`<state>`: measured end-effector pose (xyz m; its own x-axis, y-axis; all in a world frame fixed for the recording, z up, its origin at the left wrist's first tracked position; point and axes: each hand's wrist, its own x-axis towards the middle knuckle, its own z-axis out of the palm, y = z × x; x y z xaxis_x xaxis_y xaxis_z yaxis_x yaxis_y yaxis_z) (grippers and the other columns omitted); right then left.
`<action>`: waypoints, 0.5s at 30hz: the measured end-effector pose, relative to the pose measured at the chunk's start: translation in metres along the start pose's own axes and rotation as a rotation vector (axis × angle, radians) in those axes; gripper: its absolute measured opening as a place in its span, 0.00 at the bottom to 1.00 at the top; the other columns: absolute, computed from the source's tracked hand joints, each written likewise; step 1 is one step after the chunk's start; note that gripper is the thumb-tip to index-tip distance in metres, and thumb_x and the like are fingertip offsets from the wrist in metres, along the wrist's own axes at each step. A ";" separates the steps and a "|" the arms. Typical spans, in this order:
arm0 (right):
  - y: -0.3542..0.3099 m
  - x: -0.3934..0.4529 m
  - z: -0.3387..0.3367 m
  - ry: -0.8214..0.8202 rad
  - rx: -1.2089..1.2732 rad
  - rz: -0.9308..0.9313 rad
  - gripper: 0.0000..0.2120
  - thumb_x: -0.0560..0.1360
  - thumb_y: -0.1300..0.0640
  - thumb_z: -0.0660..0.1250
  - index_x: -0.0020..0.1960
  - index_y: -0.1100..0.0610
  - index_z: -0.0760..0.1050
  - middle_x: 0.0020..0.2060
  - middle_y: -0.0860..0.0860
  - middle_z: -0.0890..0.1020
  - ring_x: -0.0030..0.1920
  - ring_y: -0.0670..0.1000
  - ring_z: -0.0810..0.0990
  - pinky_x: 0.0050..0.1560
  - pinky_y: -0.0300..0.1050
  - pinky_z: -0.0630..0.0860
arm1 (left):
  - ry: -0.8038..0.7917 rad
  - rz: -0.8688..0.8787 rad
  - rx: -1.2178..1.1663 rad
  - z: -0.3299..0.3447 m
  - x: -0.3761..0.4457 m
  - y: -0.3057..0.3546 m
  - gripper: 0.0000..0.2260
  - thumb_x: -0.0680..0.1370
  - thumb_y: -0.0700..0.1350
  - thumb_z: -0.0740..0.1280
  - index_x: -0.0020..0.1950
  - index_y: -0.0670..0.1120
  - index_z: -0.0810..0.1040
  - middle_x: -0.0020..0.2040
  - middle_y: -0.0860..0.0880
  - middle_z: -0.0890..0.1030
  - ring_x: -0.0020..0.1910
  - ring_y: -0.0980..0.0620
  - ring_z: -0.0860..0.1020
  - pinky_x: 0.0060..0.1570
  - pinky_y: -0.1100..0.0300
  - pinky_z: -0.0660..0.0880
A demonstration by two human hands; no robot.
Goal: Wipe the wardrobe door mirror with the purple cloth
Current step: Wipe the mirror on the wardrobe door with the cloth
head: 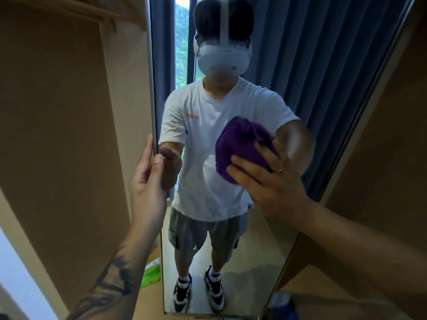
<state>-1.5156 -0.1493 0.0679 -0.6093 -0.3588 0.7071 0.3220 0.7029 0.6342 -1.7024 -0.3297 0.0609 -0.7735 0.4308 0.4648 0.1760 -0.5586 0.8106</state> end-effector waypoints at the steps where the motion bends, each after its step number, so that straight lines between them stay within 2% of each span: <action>1: -0.005 -0.006 0.004 -0.030 0.005 -0.080 0.18 0.81 0.53 0.69 0.70 0.53 0.78 0.69 0.52 0.80 0.74 0.63 0.67 0.79 0.66 0.57 | -0.006 0.002 0.002 -0.001 0.000 0.000 0.20 0.86 0.40 0.59 0.77 0.51 0.67 0.60 0.68 0.72 0.54 0.82 0.73 0.50 0.81 0.70; 3: 0.000 -0.007 0.007 -0.124 0.015 -0.288 0.17 0.81 0.52 0.68 0.69 0.52 0.80 0.67 0.52 0.82 0.73 0.62 0.69 0.79 0.65 0.58 | -0.016 0.005 0.009 -0.003 0.002 0.000 0.20 0.86 0.40 0.58 0.77 0.50 0.67 0.61 0.68 0.72 0.55 0.81 0.73 0.51 0.81 0.69; 5: 0.012 0.014 0.001 -0.147 -0.017 -0.340 0.17 0.82 0.52 0.67 0.70 0.52 0.79 0.67 0.52 0.81 0.73 0.62 0.69 0.79 0.64 0.58 | -0.019 -0.008 -0.004 -0.003 0.004 0.001 0.19 0.86 0.40 0.58 0.77 0.50 0.68 0.61 0.67 0.73 0.55 0.81 0.73 0.50 0.81 0.70; 9: 0.018 0.046 -0.005 0.062 -0.027 0.042 0.17 0.81 0.58 0.70 0.69 0.54 0.79 0.68 0.53 0.80 0.73 0.64 0.69 0.74 0.70 0.65 | -0.001 0.000 -0.031 0.001 0.002 -0.001 0.19 0.85 0.38 0.59 0.77 0.48 0.68 0.59 0.67 0.75 0.53 0.79 0.76 0.49 0.80 0.71; 10: 0.011 0.045 -0.003 0.074 -0.005 0.079 0.17 0.80 0.58 0.69 0.69 0.54 0.78 0.68 0.53 0.80 0.73 0.64 0.68 0.73 0.71 0.66 | 0.004 0.001 -0.037 0.002 0.001 -0.001 0.20 0.85 0.38 0.59 0.77 0.48 0.67 0.58 0.67 0.75 0.53 0.79 0.76 0.49 0.79 0.72; 11: 0.004 0.038 0.001 0.062 0.016 0.042 0.17 0.81 0.58 0.68 0.69 0.54 0.77 0.68 0.52 0.81 0.73 0.64 0.69 0.74 0.70 0.66 | 0.006 -0.001 -0.044 0.001 0.001 -0.001 0.20 0.85 0.38 0.59 0.77 0.48 0.67 0.58 0.67 0.75 0.53 0.79 0.76 0.49 0.79 0.72; 15: 0.009 0.030 0.000 -0.210 0.052 -0.484 0.20 0.80 0.53 0.70 0.71 0.52 0.75 0.70 0.52 0.79 0.75 0.62 0.67 0.78 0.65 0.61 | -0.015 -0.025 -0.051 -0.005 0.006 -0.004 0.18 0.85 0.40 0.60 0.74 0.54 0.69 0.60 0.68 0.77 0.57 0.76 0.76 0.51 0.78 0.72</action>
<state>-1.5310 -0.1537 0.0953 -0.8132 -0.5228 0.2557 -0.0657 0.5189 0.8523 -1.7109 -0.3281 0.0591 -0.7679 0.4552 0.4507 0.1258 -0.5827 0.8029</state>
